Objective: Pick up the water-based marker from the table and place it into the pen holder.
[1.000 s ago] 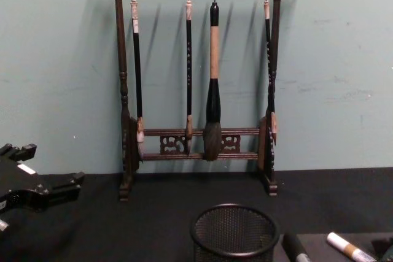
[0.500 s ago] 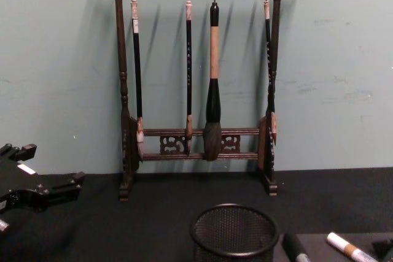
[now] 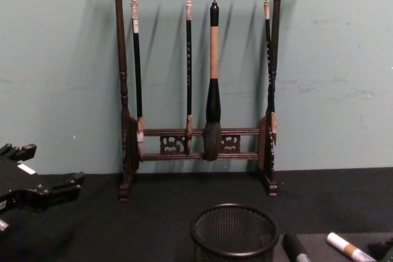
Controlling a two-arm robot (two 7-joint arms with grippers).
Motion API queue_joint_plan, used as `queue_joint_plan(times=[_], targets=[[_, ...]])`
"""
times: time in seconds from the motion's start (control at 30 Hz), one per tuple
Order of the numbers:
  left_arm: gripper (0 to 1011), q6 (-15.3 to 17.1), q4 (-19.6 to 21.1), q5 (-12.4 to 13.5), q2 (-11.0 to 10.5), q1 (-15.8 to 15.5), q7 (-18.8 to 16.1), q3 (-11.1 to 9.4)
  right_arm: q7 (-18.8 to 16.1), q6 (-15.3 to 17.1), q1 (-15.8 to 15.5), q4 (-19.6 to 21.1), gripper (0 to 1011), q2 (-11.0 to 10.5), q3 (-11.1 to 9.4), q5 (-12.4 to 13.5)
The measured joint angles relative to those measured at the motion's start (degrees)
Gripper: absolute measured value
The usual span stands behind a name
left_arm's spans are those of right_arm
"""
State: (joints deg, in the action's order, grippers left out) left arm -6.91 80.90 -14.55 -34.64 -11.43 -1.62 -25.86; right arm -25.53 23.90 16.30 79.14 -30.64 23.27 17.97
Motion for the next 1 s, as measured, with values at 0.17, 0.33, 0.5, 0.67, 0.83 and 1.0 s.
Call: queue_joint_plan(times=[0.17,0.33,0.5,0.67,0.83,1.0], targets=[[1001,0.00,0.00,0.00,0.00,0.00,0.00,0.00,0.00,0.00,0.01,0.00,593,0.00,0.00,0.03],[1001,0.00,0.00,0.00,0.00,0.00,0.00,0.00,0.00,0.00,0.01,0.00,427,0.00,0.00,0.05],[1001,0.00,0.00,0.00,0.00,0.00,0.00,0.00,0.00,0.01,0.01,0.00,283,0.00,0.00,0.08],[1001,0.00,0.00,0.00,0.00,0.00,0.00,0.00,0.00,0.00,0.01,0.00,175,0.00,0.00,0.10],[1001,0.00,0.00,0.00,0.00,0.00,0.00,0.00,0.00,0.01,0.01,0.00,174,0.00,-0.01,0.10],[1001,0.00,0.00,0.00,0.00,0.00,0.00,0.00,-0.06,0.01,-0.09,0.40,175,-0.01,-0.31,0.30]])
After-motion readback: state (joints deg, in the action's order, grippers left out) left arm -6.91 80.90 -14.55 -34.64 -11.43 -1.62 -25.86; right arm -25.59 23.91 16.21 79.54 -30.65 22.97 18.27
